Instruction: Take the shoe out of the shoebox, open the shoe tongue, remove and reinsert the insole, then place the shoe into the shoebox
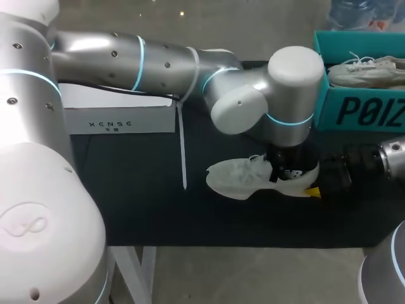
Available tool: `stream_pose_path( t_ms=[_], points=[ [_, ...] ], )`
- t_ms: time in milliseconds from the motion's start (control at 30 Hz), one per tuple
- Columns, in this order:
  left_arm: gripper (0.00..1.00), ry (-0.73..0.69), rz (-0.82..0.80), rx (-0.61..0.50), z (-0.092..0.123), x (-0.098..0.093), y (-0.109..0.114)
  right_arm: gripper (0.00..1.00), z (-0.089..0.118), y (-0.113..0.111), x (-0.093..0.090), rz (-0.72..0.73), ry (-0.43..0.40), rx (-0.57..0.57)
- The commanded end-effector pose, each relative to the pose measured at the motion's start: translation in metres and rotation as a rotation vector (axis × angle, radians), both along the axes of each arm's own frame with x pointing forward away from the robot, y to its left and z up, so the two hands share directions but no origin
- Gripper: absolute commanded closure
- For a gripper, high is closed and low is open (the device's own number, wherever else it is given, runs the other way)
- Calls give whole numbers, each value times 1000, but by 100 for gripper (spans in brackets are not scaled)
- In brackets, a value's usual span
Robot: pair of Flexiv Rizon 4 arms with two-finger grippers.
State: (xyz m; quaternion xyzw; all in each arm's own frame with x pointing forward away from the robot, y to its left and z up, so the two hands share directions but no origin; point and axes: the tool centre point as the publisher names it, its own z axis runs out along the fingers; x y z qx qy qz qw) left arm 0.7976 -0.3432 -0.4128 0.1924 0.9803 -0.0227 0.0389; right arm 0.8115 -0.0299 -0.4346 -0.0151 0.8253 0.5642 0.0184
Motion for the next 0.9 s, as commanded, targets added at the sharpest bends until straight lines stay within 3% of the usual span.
stream_pose_path(
  t_ms=[33, 133, 167, 200, 533, 600, 900],
  points=[
    [69, -44, -5, 14, -25, -5, -9, 100, -3, 0, 0, -1, 0, -3],
    [72, -65, -8, 28, -34, -3, -11, 100, -3, 0, 0, -1, 0, -3],
    [93, -77, -13, 25, -32, -4, -10, 100, -3, 0, 0, -1, 0, -3],
    [100, -78, -14, 23, -31, -4, -10, 100, -3, 0, 0, -1, 0, -3],
    [100, -75, -38, 10, -11, -5, -4, 100, -3, 0, 0, -1, 0, -3],
    [100, -77, -40, 6, -15, 2, -7, 100, -3, 0, 0, -1, 0, -3],
    [100, -94, -45, -15, 8, 5, -4, 100, -3, 0, 0, -1, 0, -3]
  ],
)
